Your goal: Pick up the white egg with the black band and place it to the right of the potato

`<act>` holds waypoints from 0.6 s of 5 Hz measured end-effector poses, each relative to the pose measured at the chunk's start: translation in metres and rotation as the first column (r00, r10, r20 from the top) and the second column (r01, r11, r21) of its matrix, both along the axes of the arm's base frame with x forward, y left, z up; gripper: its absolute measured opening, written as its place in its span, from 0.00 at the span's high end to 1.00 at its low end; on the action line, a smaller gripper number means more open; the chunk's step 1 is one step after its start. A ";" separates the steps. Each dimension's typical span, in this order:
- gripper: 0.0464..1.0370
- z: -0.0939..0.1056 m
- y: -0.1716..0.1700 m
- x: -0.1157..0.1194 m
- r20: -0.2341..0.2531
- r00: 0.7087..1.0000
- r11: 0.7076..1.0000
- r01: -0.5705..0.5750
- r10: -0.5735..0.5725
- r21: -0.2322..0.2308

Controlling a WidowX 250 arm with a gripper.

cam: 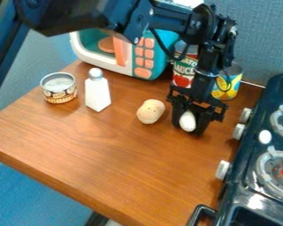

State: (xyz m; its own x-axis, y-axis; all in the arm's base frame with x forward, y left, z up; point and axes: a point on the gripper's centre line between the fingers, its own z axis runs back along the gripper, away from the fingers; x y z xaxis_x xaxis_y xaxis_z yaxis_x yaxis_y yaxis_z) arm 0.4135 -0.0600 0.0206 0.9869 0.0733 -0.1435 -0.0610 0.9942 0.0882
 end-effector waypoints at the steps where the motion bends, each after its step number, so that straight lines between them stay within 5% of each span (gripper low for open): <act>1: 0.06 0.001 -0.002 -0.001 -0.015 1.000 1.000 -0.027 0.027 -0.008; 3: 0.05 0.014 0.012 -0.018 0.021 0.999 0.988 -0.046 0.050 -0.150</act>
State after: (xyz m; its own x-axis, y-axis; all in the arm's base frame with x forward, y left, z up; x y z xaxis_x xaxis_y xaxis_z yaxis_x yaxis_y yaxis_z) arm 0.3951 -0.0479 0.0350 0.9861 0.1005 -0.1323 -0.1096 0.9920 -0.0631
